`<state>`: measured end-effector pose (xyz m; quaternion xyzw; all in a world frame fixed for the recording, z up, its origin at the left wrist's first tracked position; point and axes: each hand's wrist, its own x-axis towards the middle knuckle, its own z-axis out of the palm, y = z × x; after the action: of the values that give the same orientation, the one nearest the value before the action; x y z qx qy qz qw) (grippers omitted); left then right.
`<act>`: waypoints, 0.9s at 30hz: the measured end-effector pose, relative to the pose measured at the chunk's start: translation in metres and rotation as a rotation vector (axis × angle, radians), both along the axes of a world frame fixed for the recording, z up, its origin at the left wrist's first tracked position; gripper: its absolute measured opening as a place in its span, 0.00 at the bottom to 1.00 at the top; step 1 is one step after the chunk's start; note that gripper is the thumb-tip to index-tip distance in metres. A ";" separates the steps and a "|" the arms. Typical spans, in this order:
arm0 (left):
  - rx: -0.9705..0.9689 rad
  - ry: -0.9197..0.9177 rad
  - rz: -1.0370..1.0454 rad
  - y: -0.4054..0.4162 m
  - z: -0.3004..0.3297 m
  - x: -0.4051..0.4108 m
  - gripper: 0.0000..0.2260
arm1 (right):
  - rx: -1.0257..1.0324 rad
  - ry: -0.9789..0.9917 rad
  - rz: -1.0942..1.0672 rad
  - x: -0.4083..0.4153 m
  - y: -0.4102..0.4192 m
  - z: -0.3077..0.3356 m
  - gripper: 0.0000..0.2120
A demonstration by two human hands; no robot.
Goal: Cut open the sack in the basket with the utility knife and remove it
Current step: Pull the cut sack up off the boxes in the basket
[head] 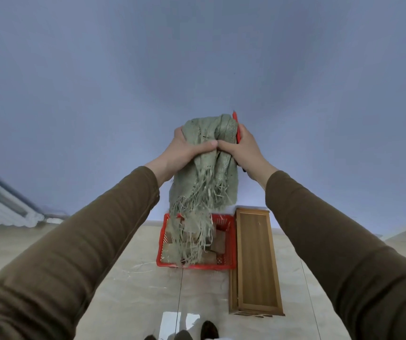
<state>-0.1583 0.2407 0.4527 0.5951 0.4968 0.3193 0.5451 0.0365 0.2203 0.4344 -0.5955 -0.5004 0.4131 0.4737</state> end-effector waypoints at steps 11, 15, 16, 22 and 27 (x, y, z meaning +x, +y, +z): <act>0.001 -0.162 0.098 -0.026 -0.023 0.010 0.43 | -0.224 0.069 -0.134 -0.004 -0.017 0.027 0.29; -0.017 -0.102 0.194 -0.029 -0.019 0.007 0.31 | -0.058 -0.038 0.034 0.000 -0.034 0.010 0.50; -0.022 -0.076 0.219 -0.031 -0.017 0.007 0.28 | -0.047 -0.060 0.100 -0.001 -0.041 0.006 0.54; -0.191 -0.202 0.171 -0.051 -0.014 0.004 0.35 | -0.045 0.052 0.056 -0.006 -0.079 -0.011 0.44; -0.107 -0.057 0.037 -0.081 -0.030 0.000 0.49 | -0.110 0.188 -0.132 -0.014 -0.117 -0.017 0.27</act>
<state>-0.1583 0.1598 0.4227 0.5465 0.5084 0.3188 0.5842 0.0225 0.1036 0.4174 -0.6107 -0.3900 0.4619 0.5115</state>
